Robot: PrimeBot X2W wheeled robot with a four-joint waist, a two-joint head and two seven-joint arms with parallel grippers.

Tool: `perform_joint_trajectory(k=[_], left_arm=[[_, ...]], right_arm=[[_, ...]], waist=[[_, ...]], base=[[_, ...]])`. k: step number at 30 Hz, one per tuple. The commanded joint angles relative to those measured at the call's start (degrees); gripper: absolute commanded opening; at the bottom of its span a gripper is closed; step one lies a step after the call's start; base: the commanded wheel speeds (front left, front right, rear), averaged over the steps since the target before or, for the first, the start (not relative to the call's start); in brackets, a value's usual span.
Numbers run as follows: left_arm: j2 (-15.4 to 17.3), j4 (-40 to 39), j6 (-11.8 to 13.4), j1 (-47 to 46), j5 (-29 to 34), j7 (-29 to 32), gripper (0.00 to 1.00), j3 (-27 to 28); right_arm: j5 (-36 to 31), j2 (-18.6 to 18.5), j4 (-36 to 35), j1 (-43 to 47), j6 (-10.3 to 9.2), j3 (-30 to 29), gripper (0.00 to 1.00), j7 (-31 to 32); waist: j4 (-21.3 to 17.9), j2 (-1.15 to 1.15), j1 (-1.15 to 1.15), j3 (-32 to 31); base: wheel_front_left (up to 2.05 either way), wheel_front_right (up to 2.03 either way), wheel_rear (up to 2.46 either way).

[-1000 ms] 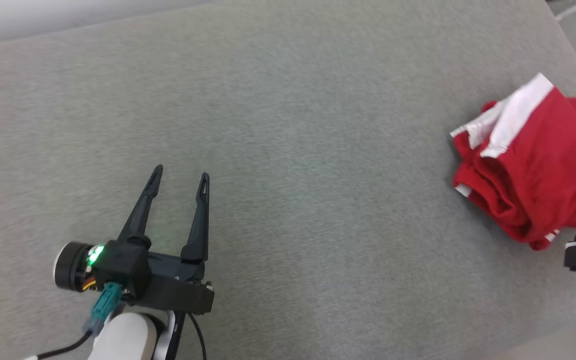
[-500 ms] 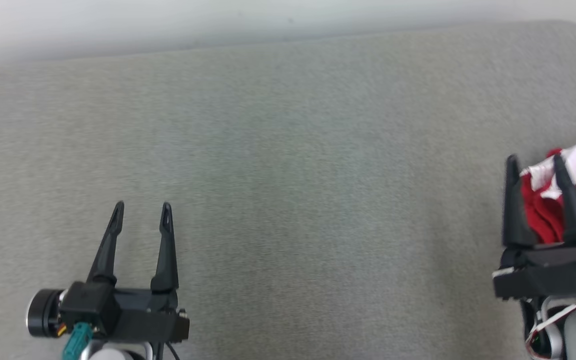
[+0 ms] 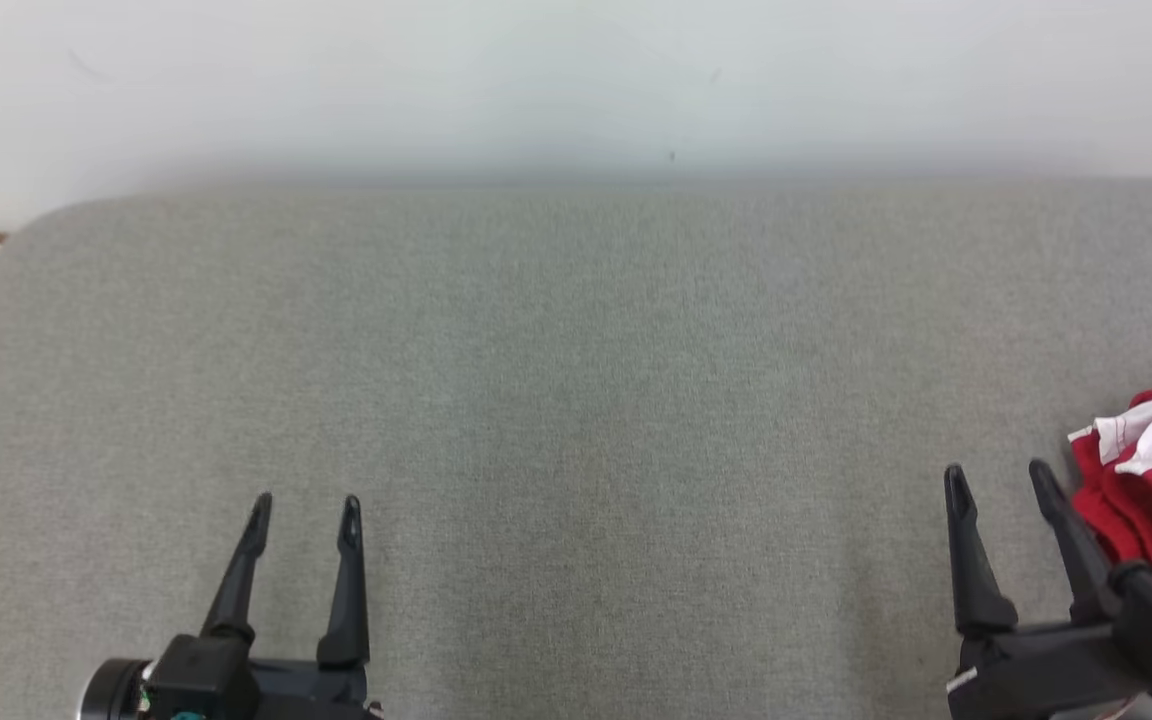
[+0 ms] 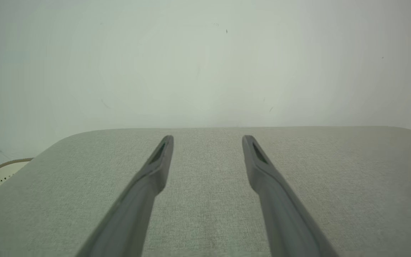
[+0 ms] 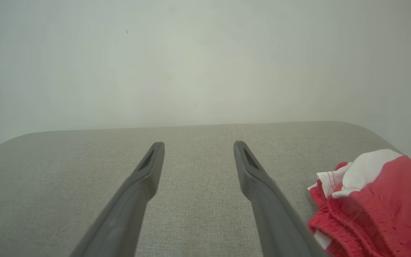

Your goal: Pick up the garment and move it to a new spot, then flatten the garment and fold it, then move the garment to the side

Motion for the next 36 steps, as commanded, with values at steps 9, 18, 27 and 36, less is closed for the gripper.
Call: perform_joint_trajectory(k=[9,18,27,36], left_arm=[[1.12,2.74,-1.21,2.42,-1.27,0.63,1.0,-0.59],[1.74,4.97,-1.77,2.78,-2.2,1.08,1.0,-0.6],[1.8,6.09,-1.8,2.56,-2.82,1.17,1.0,-1.06],[2.11,6.46,-1.42,2.14,-2.95,1.66,1.0,-1.44]], right_arm=[[-2.12,1.43,-1.47,4.97,-0.06,-0.05,1.0,1.16],[-3.24,2.82,-4.16,7.86,-0.06,-0.91,1.0,2.63],[-3.47,3.33,-4.64,7.64,-0.06,-0.76,1.0,2.72],[-3.19,3.64,-4.31,7.55,-0.06,-0.77,1.0,2.48]], waist=[[-0.62,0.0,0.01,-4.9],[-1.06,0.0,0.01,-6.58],[-1.4,0.0,0.01,-6.66],[-1.35,0.0,0.01,-6.52]], base=[[0.0,0.0,0.0],[0.0,0.0,0.0],[0.0,0.0,0.0],[0.0,0.0,0.0]])
